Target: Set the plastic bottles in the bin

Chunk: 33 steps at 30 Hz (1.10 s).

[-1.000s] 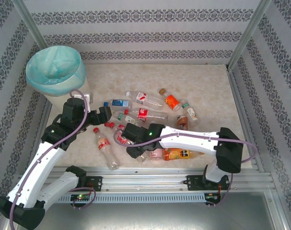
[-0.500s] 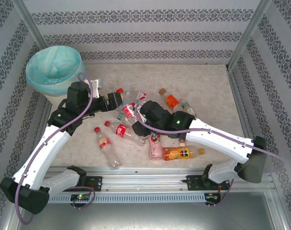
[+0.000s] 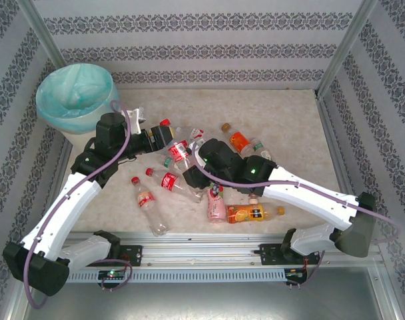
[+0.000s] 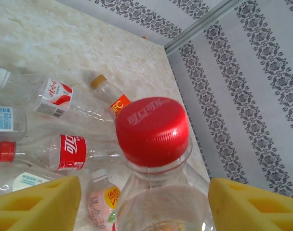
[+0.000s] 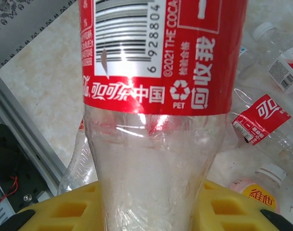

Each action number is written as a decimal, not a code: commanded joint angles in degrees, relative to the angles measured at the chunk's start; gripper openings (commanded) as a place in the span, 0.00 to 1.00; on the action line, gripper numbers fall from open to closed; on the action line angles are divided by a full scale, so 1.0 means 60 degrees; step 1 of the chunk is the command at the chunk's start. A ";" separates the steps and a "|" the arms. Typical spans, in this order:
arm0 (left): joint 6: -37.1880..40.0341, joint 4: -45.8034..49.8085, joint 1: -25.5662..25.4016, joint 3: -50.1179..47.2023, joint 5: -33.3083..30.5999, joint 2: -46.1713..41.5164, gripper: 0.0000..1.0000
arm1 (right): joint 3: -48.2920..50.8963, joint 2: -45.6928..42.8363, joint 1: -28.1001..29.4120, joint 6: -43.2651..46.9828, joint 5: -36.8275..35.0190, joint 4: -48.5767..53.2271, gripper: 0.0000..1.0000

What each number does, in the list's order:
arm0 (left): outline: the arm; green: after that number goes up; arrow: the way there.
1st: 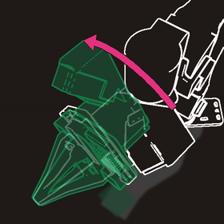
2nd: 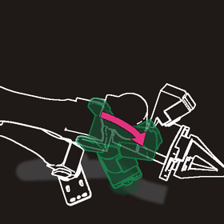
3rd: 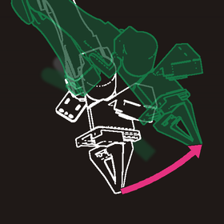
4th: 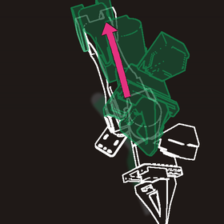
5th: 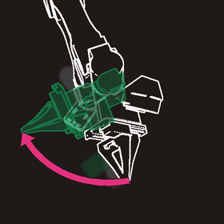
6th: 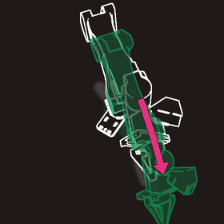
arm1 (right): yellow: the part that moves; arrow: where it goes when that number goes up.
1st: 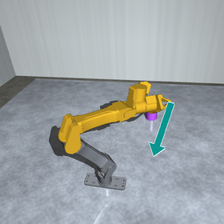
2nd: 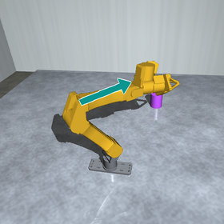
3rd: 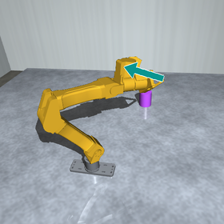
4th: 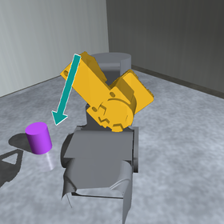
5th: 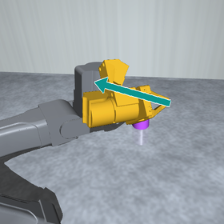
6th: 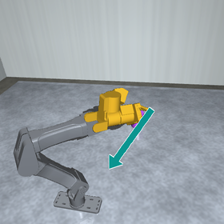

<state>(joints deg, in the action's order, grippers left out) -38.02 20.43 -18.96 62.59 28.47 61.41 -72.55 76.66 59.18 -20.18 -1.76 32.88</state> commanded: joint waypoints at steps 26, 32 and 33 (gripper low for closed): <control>0.0584 -0.0408 0.0443 0.0935 -0.1951 -0.0263 0.00 | -0.1357 0.0589 0.0234 0.1163 -0.0829 0.0394 0.88; 0.1831 -0.0470 0.0740 0.3074 -0.2562 0.0362 0.00 | -0.1831 0.0104 0.0156 0.2192 -0.1702 0.0073 0.94; 0.2175 -0.0381 0.0790 0.3479 -0.2798 0.0479 0.00 | -0.1777 -0.0057 0.0155 0.2377 -0.1877 -0.0084 0.95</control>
<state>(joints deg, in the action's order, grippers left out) -31.79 19.68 -15.20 77.97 15.79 63.53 -81.87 79.20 60.20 -10.31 -8.21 33.61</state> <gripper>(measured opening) 0.295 0.946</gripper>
